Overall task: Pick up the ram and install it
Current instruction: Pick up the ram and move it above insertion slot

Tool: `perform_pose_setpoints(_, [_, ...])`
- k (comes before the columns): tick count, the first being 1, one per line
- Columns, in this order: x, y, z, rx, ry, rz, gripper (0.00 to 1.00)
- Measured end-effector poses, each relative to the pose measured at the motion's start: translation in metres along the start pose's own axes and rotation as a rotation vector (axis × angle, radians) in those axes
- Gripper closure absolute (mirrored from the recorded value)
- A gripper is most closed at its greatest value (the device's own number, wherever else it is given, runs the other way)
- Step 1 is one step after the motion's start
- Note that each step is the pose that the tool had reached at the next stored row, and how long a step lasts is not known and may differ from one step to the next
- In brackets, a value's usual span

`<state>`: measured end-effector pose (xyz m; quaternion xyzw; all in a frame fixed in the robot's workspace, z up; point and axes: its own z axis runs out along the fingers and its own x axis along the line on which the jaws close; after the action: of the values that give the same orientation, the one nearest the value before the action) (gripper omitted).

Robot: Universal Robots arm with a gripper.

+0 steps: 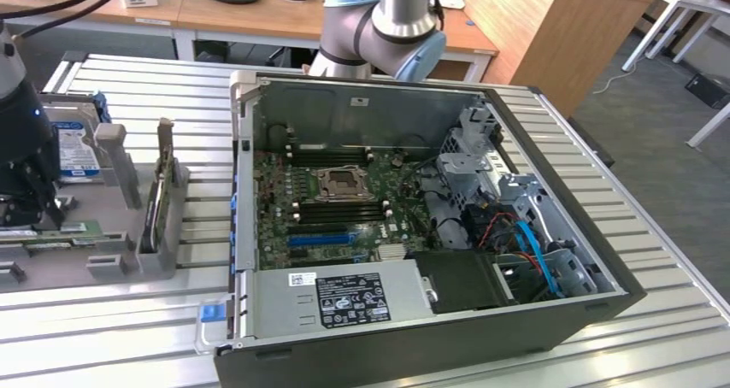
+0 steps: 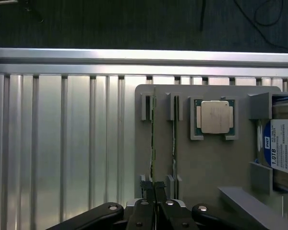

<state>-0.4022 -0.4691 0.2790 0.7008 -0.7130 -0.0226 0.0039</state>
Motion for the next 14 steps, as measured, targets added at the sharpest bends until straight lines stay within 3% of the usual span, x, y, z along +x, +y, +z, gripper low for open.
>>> perform_pose_setpoints(9, [-0.001,-0.0001,-0.0175,0.0006,-0.0009,0.024,0.88])
perform_pose_setpoints(14, [-0.001,0.0002,-0.0328,0.0007,-0.0010,0.027,0.88])
